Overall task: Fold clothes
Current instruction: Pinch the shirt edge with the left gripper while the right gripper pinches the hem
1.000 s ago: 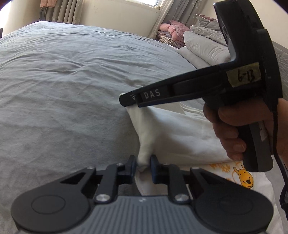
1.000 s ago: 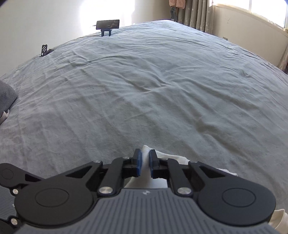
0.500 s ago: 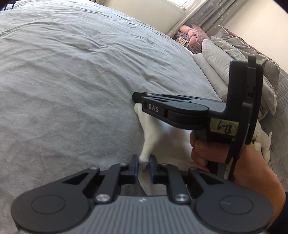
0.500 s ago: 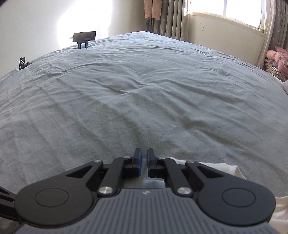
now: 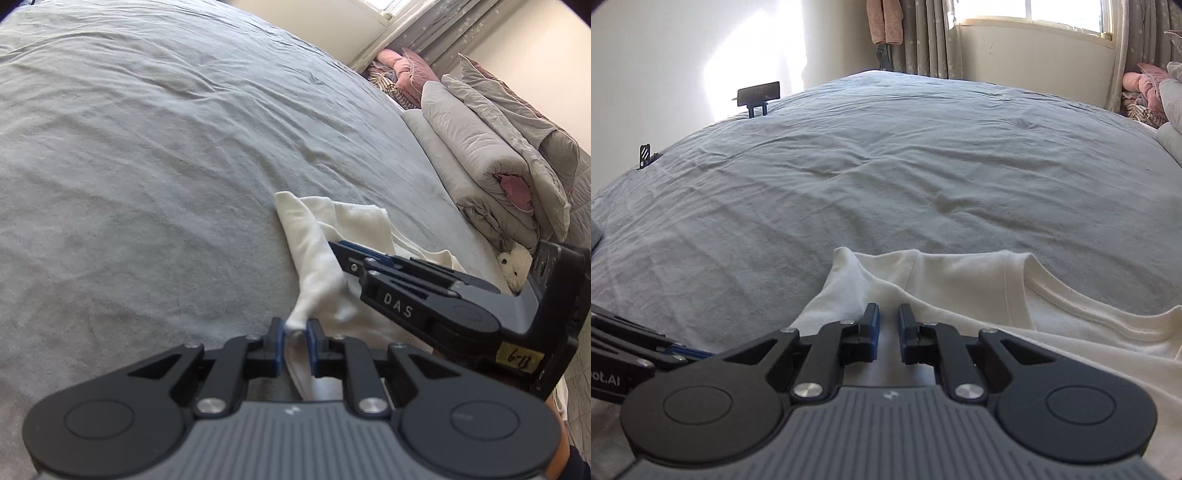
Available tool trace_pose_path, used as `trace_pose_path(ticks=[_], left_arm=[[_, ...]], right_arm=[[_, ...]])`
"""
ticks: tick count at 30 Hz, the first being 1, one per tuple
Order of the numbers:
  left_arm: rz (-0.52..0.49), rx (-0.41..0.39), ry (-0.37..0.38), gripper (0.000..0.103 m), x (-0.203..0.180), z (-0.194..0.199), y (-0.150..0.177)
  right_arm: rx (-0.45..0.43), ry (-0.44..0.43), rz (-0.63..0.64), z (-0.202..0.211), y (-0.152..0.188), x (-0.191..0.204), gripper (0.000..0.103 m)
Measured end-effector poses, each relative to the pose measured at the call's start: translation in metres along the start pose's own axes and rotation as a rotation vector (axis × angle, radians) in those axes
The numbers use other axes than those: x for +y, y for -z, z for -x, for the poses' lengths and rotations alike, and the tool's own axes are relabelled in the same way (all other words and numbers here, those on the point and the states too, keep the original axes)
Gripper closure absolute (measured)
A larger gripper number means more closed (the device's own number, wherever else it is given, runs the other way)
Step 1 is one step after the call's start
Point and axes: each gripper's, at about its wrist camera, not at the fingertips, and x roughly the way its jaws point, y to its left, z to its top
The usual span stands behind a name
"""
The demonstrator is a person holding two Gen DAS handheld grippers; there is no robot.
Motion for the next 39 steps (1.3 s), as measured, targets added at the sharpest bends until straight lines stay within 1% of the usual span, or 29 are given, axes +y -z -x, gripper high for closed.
trace_pose_path(ticks=[2, 5, 6, 8, 10, 12, 14, 16, 18, 20, 21, 25, 28, 29, 31, 33, 35, 38, 39], left_arm=[[0.013, 0.006, 0.007, 0.088, 0.003, 0.000, -0.002], [0.027, 0.012, 0.014, 0.088, 0.005, 0.000, -0.003], [0.027, 0.013, 0.013, 0.088, 0.005, 0.000, -0.002], [0.023, 0.012, 0.011, 0.088, 0.005, 0.000, -0.001], [0.016, 0.010, 0.004, 0.087, 0.004, 0.000, -0.001], [0.013, 0.010, 0.002, 0.087, 0.003, 0.000, -0.001], [0.014, 0.012, 0.005, 0.087, 0.004, 0.000, -0.002], [0.017, 0.012, 0.008, 0.087, 0.004, 0.000, -0.002], [0.020, 0.013, 0.012, 0.087, 0.005, 0.000, -0.002], [0.021, 0.014, 0.009, 0.087, 0.004, 0.000, -0.002], [0.022, 0.014, 0.009, 0.087, 0.004, 0.000, -0.002], [0.017, 0.015, 0.009, 0.087, 0.004, 0.000, -0.002], [0.015, 0.015, 0.008, 0.087, 0.004, -0.001, -0.002], [0.014, 0.015, 0.007, 0.087, 0.004, -0.001, -0.002], [0.007, 0.013, 0.002, 0.087, 0.003, -0.002, -0.002], [-0.007, 0.011, -0.006, 0.087, 0.001, -0.002, -0.001], [-0.016, 0.008, -0.010, 0.087, 0.000, -0.001, -0.001], [-0.019, 0.009, -0.013, 0.087, 0.000, -0.002, -0.002], [-0.019, 0.009, -0.013, 0.087, 0.000, -0.002, -0.002]], right_arm=[[0.011, 0.018, 0.015, 0.002, -0.005, 0.005, 0.091], [-0.032, 0.028, 0.027, 0.015, -0.006, 0.009, 0.089], [-0.045, 0.010, 0.005, 0.018, -0.005, 0.007, 0.089], [-0.030, 0.003, -0.024, 0.016, 0.000, 0.005, 0.089], [-0.027, 0.021, -0.016, 0.006, 0.009, 0.003, 0.089], [-0.028, 0.005, -0.053, 0.006, 0.007, -0.002, 0.089], [-0.013, 0.016, -0.063, 0.010, 0.001, -0.002, 0.089], [-0.024, 0.044, -0.038, 0.019, -0.002, 0.005, 0.087], [-0.041, 0.038, -0.060, 0.031, 0.002, 0.004, 0.087], [-0.057, 0.030, -0.087, 0.043, 0.007, 0.002, 0.083], [-0.042, 0.041, -0.098, 0.042, 0.012, 0.000, 0.083], [-0.028, 0.032, -0.151, 0.039, 0.026, -0.014, 0.085], [-0.089, 0.055, -0.168, 0.061, 0.025, -0.020, 0.082], [-0.092, 0.058, -0.173, 0.066, 0.027, -0.023, 0.080], [-0.061, 0.072, -0.186, 0.066, 0.036, -0.031, 0.080], [-0.037, 0.076, -0.192, 0.062, 0.047, -0.039, 0.084], [-0.043, 0.056, -0.244, 0.069, 0.048, -0.046, 0.084], [-0.071, 0.087, -0.232, 0.083, 0.045, -0.042, 0.079], [-0.064, 0.095, -0.221, 0.084, 0.045, -0.041, 0.078]])
